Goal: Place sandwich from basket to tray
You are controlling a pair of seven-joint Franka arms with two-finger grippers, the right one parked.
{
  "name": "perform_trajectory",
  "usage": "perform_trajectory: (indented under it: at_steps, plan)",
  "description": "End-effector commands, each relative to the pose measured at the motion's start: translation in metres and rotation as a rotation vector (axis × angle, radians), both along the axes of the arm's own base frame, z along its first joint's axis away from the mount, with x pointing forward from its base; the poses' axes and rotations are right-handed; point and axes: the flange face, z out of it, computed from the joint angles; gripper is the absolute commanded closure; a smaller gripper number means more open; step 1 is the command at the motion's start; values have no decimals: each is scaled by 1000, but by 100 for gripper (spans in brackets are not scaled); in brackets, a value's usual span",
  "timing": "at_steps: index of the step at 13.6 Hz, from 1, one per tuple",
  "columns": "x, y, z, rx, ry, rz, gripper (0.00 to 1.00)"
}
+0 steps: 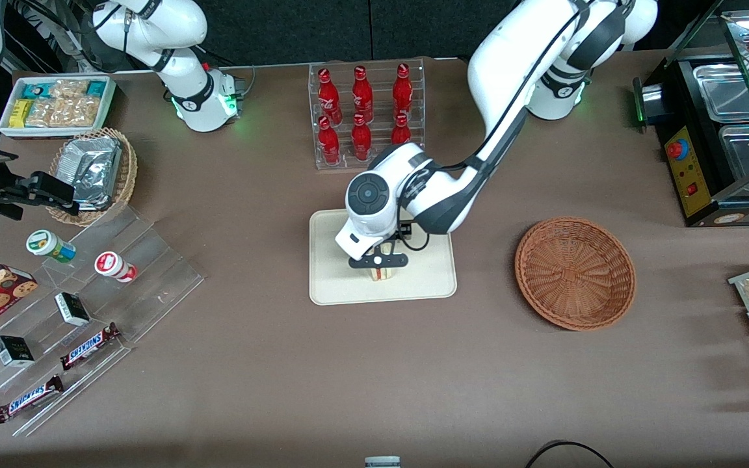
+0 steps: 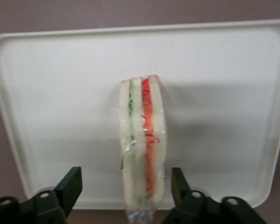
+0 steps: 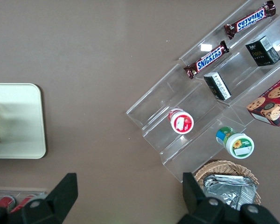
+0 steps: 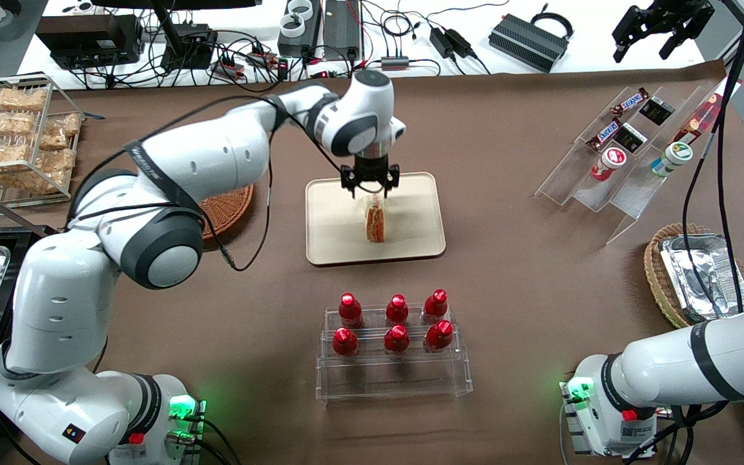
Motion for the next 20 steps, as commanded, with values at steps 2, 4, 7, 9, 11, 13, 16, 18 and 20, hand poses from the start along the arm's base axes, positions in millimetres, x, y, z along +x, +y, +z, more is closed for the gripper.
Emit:
perform_trajectory:
  at_steps: [2,4,7,9,11,13,16,18,20]
  plan:
    - [24,69,104,45,-17,112,1]
    - [50,147,162,19,35,241,1]
    - [53,230,235,20,51,231,1]
    - [51,305,268,19,101,128,0]
    - [44,365,300,27,105,74,0]
    - [34,410,320,15,91,28,0]
    - [9,459,334,13,74,-7,0]
    - [0,483,343,14,64,-44,0]
    - [-4,498,347,5,64,-79,0]
